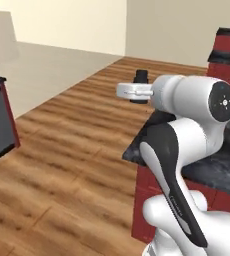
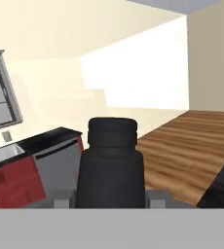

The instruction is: Move the ketchup and shaker from the cabinet to the dining counter.

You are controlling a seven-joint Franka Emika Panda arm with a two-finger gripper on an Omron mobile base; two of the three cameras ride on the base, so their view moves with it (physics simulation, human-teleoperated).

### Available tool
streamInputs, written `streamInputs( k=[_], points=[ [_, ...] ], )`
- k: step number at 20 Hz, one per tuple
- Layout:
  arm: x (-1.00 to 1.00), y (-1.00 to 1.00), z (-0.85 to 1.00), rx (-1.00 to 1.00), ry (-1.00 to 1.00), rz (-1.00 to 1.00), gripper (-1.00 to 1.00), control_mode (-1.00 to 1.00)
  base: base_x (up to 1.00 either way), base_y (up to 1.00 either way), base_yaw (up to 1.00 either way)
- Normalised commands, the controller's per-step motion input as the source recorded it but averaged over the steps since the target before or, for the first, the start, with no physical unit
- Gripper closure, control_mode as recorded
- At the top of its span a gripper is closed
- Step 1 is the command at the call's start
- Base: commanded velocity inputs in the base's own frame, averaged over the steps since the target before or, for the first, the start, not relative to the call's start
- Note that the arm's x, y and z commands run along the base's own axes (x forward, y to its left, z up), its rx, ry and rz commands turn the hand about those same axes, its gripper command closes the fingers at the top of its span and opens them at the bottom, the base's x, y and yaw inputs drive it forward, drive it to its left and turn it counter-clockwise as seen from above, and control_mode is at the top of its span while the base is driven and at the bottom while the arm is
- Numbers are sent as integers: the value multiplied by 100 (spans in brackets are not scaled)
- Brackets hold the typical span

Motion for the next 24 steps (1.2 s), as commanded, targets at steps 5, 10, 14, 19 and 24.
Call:
streamInputs(
  k=[5,10,14,19,24],
  points=[
    [0,0,0,0,0,0,100,100,-7,-54,-53],
    [0,0,0,0,0,0,100,100,47,-9,-45],
    [0,0,0,0,0,0,100,100,89,0,-38],
    [0,0,0,0,0,0,100,100,80,0,-41],
    [0,3,0,0,0,-9,100,-100,16,0,-38]
  ],
)
